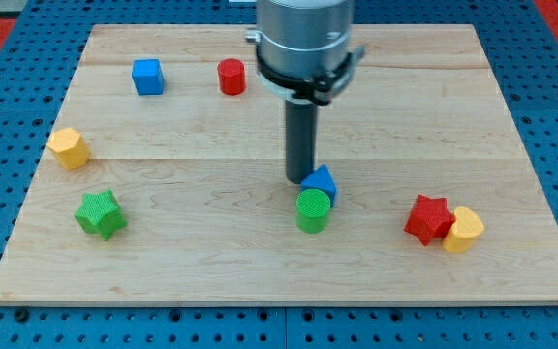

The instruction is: Separate the blue triangle from green circle

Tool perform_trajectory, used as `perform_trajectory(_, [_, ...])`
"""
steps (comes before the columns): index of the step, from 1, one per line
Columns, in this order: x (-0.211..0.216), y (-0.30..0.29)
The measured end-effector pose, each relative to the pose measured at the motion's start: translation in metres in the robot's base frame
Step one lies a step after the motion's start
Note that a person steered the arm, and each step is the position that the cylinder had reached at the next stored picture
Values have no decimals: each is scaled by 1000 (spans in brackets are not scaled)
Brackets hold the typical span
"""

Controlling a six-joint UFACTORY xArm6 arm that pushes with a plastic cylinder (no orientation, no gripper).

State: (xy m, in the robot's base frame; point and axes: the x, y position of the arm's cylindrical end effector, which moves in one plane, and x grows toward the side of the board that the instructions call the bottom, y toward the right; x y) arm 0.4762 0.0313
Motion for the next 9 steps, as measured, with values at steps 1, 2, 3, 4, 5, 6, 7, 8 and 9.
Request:
perform_trajectory(1, [-10, 21])
perform_trajectory(2, [-13, -73])
perform_trajectory(3, [-39, -59])
perform_trajectory(4, [-14, 3])
perform_trajectory(5, [-14, 3])
perform_trajectory(6, [-12, 3])
perform_trajectory(7, [8, -33])
perform_trajectory(8, [35, -101])
perform_trajectory(9, [42, -40])
